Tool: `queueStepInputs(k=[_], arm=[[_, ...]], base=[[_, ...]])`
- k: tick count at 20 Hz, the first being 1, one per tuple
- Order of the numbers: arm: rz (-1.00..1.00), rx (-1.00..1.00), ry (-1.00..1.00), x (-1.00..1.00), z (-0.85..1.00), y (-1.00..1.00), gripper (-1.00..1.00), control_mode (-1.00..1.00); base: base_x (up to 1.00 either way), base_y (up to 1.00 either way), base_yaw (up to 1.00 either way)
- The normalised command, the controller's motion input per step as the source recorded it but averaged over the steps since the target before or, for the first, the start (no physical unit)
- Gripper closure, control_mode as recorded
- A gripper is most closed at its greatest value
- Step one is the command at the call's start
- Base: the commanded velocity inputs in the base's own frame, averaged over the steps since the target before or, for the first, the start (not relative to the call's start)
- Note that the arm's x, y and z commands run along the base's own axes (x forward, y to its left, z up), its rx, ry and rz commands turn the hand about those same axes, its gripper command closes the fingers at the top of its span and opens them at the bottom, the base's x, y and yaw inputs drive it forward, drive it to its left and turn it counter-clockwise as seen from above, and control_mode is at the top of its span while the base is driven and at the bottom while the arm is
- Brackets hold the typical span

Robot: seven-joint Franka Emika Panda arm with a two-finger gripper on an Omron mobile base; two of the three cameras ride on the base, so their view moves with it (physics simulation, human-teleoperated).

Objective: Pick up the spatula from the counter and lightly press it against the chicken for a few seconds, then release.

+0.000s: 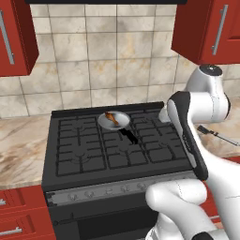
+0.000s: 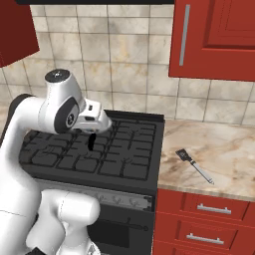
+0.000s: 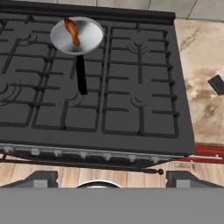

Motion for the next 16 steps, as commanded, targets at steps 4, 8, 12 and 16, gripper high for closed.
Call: queueStepInputs(k=[4, 8, 12, 16], arm=[[0.04, -0.05, 0.00, -0.48, 0.05, -0.41, -1.00, -1.00], [0.03, -0.10, 0.00, -0.38, 0.10, -0.30, -1.00, -1.00], [0.05, -0.12, 0.00, -0.35, 0.13, -0.32, -1.00, -1.00], [0.06, -0.10, 0.00, -0.32, 0.08, -0.37, -1.00, -1.00]], base=[[0.00, 0.00, 0.00], [0.00, 0.00, 0.00], [0.00, 0.00, 0.00], [0.00, 0.00, 0.00]])
